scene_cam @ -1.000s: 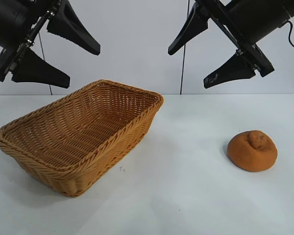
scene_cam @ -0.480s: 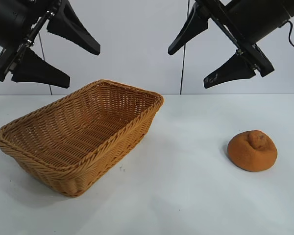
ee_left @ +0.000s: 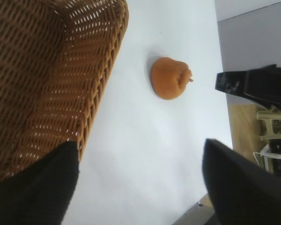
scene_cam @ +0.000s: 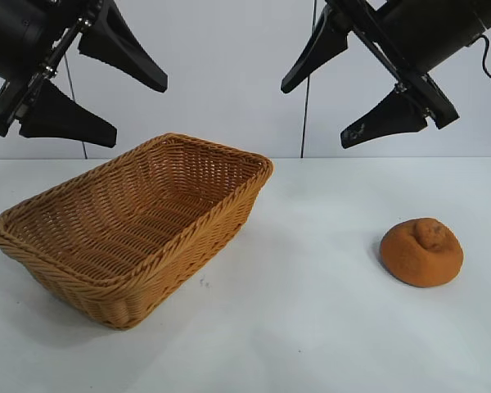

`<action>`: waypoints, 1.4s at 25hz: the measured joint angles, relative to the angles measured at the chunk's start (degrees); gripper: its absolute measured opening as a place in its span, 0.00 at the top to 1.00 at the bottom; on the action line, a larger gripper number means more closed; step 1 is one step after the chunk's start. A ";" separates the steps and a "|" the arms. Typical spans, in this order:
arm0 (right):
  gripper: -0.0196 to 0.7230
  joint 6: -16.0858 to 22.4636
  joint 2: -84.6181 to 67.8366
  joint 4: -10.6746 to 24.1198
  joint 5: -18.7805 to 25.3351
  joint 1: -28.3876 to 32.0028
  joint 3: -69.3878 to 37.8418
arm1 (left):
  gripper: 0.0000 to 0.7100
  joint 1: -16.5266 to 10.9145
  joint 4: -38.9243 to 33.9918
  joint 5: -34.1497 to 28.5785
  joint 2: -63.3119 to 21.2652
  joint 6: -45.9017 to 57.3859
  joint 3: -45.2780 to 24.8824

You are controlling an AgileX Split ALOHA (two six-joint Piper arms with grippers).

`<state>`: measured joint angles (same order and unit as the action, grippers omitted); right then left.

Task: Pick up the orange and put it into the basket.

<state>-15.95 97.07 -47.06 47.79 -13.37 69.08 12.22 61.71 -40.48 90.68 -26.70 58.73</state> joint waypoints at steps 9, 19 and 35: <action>0.21 0.00 0.00 0.03 0.00 0.00 0.00 | 0.26 -4.54 -4.45 -3.33 -2.50 5.20 0.00; 0.21 0.00 0.00 0.03 0.00 0.00 0.00 | 0.26 -5.13 -34.86 -5.61 -7.74 44.00 0.00; 0.21 0.00 0.00 0.03 -0.31 0.00 0.00 | 0.26 -1.36 -36.87 6.66 -7.74 66.92 -11.16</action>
<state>-15.95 97.07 -47.03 47.48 -13.37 69.08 10.86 24.84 -33.82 82.94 40.22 47.57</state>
